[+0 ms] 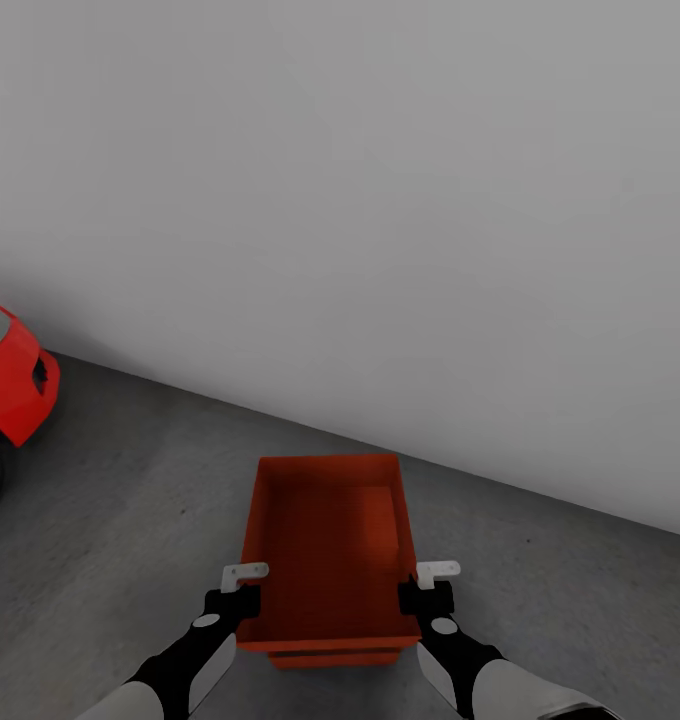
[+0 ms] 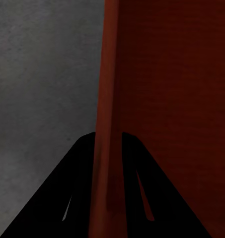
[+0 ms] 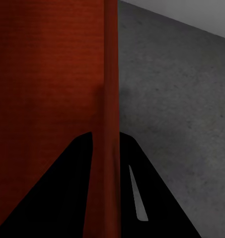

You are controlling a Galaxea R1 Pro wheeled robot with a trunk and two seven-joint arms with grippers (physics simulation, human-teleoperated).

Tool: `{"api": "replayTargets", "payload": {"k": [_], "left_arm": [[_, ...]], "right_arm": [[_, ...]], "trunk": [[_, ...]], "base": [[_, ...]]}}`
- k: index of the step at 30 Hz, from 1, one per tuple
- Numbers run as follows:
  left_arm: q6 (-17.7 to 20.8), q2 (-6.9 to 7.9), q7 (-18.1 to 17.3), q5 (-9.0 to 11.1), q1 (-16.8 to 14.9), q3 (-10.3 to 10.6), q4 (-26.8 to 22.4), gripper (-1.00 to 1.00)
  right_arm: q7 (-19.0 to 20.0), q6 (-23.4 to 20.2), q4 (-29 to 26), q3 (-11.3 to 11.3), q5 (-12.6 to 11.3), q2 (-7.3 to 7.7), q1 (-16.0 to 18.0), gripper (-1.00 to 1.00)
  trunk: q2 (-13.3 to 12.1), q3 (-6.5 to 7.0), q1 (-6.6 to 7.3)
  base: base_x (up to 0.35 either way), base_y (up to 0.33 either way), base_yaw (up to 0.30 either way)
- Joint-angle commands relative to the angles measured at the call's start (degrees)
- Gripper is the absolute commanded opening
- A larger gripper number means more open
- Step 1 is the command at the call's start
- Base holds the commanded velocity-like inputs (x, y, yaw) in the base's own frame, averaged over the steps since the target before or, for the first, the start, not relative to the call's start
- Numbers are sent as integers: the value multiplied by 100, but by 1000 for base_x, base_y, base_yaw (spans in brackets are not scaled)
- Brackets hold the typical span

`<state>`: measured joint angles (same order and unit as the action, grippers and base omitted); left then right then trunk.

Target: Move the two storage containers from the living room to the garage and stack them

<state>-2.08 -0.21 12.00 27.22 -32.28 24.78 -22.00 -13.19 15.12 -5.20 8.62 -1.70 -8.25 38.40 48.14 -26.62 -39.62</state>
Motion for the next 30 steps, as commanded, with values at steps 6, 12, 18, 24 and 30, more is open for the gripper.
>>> {"api": "replayTargets", "payload": {"k": [6, 12, 18, 24, 30], "left_arm": [[-21, -52, 239, -48, -7, -87, -62, -100], [-21, -58, 241, -57, -7, -87, -61, -100], [-21, -58, 241, -61, -7, -87, -58, -100], [-21, -58, 241, -67, -7, -87, -58, -100], [-21, -58, 241, -67, -7, -87, -58, -100]], "right_arm": [[-228, 35, 19, -220, -111, -1, 1, -100], [-228, 35, 19, -220, -111, -15, 1, -100], [-228, 33, 19, -220, -111, -15, 1, -100], [-339, 35, 19, -220, -111, -10, 1, -100], [-351, 35, 19, -220, -111, -10, 1, -100]], "trunk": [[247, -114, -133], [487, -222, -264], [728, -329, -396], [969, -460, -528], [1209, -622, -660]], "base": [[0, 0, 0], [0, 0, 0], [0, 0, 0], [0, 0, 0], [0, 0, 0]]}}
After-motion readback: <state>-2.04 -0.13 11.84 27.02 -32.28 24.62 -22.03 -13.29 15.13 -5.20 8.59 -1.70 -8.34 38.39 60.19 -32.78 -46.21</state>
